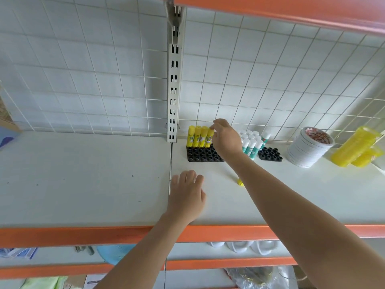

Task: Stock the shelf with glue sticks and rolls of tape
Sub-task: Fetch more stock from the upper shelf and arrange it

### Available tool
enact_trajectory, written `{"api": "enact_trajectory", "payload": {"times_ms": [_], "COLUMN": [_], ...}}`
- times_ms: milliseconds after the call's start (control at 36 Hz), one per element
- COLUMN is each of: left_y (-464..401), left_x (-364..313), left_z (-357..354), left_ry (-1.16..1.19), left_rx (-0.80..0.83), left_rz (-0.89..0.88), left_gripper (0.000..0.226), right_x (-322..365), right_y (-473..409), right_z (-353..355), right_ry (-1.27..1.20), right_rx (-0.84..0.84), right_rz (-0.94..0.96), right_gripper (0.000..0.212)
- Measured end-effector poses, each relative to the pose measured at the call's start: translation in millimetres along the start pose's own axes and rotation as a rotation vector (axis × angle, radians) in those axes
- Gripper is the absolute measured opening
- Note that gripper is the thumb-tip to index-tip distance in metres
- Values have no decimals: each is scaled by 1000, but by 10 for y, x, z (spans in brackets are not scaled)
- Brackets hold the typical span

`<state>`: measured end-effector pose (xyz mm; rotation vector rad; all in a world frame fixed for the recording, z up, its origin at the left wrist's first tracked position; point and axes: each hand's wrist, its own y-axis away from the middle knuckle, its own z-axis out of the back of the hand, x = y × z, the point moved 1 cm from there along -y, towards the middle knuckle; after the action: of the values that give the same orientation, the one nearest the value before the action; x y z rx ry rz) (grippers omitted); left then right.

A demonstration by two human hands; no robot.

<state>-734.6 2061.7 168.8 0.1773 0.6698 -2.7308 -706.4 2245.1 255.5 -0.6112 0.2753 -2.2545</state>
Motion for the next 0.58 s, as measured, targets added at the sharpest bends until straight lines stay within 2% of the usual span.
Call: {"api": "enact_trajectory", "payload": {"times_ms": [111, 250, 361, 583], "left_y": [-1, -9, 5, -24], "left_x": [-18, -22, -29, -13], "left_z": [30, 47, 63, 113], "left_ry": [-4, -7, -3, -20], "left_rx": [5, 25, 22, 67], "left_rz": [0, 13, 4, 25], "left_gripper": [29, 31, 30, 32], "right_x": [1, 12, 109, 20], "right_y": [-22, -85, -76, 7], "right_z": [13, 90, 137, 217], "right_ry": [55, 168, 247, 119], "right_rx": [50, 140, 179, 300], "right_rz": [7, 20, 15, -10], "right_gripper": [39, 44, 38, 57]}}
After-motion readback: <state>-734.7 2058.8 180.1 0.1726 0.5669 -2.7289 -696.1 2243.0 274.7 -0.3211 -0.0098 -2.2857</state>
